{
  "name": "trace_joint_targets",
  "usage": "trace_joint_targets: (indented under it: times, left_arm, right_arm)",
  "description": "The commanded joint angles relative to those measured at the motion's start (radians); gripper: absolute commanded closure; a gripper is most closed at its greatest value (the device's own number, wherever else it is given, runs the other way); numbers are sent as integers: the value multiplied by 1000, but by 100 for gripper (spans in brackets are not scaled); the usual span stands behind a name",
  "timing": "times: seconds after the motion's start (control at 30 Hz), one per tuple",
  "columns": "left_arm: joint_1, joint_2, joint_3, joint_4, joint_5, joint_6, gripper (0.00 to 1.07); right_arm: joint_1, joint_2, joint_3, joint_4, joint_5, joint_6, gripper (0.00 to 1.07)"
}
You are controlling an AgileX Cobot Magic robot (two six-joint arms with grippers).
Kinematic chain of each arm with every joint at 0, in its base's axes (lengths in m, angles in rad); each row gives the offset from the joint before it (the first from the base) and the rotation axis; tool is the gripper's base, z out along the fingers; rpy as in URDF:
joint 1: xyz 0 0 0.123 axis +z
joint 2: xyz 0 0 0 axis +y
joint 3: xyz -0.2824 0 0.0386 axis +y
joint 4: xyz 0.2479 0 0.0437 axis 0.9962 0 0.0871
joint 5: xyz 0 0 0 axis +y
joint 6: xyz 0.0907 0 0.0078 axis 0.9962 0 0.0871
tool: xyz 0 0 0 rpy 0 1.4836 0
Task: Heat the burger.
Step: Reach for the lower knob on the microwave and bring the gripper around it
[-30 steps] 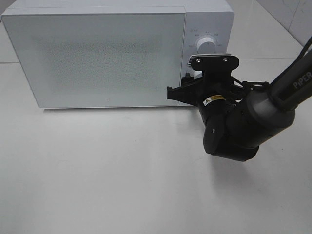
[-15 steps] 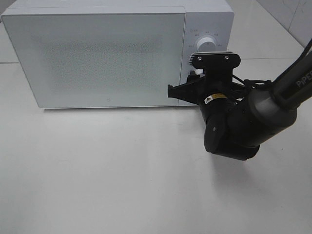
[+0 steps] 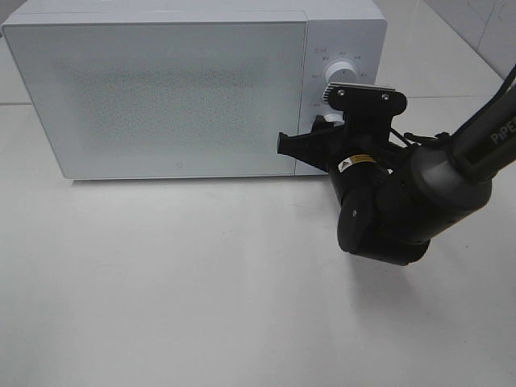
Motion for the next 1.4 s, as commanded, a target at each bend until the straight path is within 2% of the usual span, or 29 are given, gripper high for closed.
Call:
trace_joint_targets:
  times: [0.03, 0.17, 0.2, 0.33, 0.37, 0.5, 0.67, 1.03, 1.4]
  left_arm:
    - [0, -25, 4, -7, -14, 0, 9]
    - [0, -25, 4, -7, -14, 0, 9]
    - [0, -25, 4, -7, -14, 0, 9]
    - [0, -25, 4, -7, -14, 0, 9]
    - [0, -25, 4, -7, -14, 0, 9]
    - [0, -25, 4, -7, -14, 0, 9]
    - [0, -25, 4, -7, -14, 0, 9]
    - [0, -25, 4, -7, -14, 0, 9]
    - [0, -25, 4, -7, -14, 0, 9]
  right_arm:
    - [0, -14, -9, -18, -101, 109, 107]
    - [0, -14, -9, -18, -86, 242, 107]
    - [0, -14, -9, -18, -68, 353, 107]
    - [0, -14, -9, -18, -50, 506, 107]
    - [0, -14, -9, -20, -45, 609, 107]
    - [0, -14, -9, -28, -39, 723, 107]
    - [0, -14, -9, -75, -37, 1000, 107]
    - [-3, -14, -9, -105, -119, 1062, 107]
    - [-3, -14, -9, -119, -191, 1273, 107]
